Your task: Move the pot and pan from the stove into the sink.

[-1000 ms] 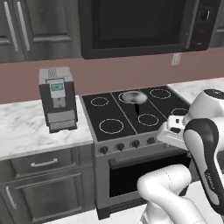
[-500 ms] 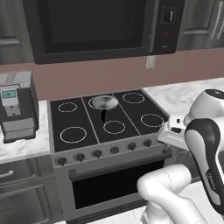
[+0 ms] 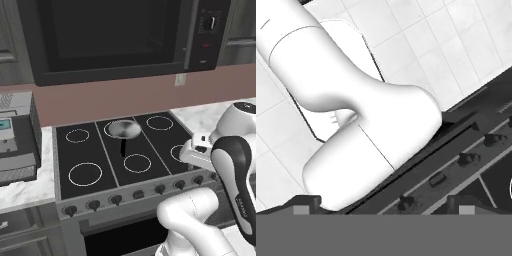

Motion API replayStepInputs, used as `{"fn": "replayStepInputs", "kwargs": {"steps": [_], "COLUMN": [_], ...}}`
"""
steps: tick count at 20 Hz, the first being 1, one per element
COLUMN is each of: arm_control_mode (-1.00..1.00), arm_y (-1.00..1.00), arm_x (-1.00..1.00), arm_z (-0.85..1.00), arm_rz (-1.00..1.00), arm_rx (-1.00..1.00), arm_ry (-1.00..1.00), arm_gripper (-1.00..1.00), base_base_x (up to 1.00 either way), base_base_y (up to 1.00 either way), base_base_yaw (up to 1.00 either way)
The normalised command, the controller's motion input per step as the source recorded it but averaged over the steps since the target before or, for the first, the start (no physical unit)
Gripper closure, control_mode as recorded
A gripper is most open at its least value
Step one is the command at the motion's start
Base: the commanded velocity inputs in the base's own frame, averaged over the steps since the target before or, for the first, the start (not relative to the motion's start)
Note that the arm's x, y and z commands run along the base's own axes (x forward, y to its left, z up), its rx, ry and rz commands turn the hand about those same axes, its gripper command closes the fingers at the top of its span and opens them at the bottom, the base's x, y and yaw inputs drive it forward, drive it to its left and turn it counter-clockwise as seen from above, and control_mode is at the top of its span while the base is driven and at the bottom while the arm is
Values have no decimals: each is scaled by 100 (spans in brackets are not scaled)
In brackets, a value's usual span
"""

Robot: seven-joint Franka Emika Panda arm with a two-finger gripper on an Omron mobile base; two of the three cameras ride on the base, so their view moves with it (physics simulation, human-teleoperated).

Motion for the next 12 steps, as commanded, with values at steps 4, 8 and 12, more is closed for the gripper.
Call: {"fn": "replayStepInputs", "kwargs": {"steps": [4,8,12], "arm_control_mode": [-100,-100,-100], "arm_y": [5,9,8], "arm_x": [43,51,39], "arm_z": [0,4,5], "arm_rz": [1,2,1], "arm_rx": [0,0,0], "arm_ry": [-3,-7,-9], "arm_gripper": [-100,-100,-100], "base_base_x": [15,0,0], "base_base_y": [1,0,0], "base_base_yaw": [0,0,0]}}
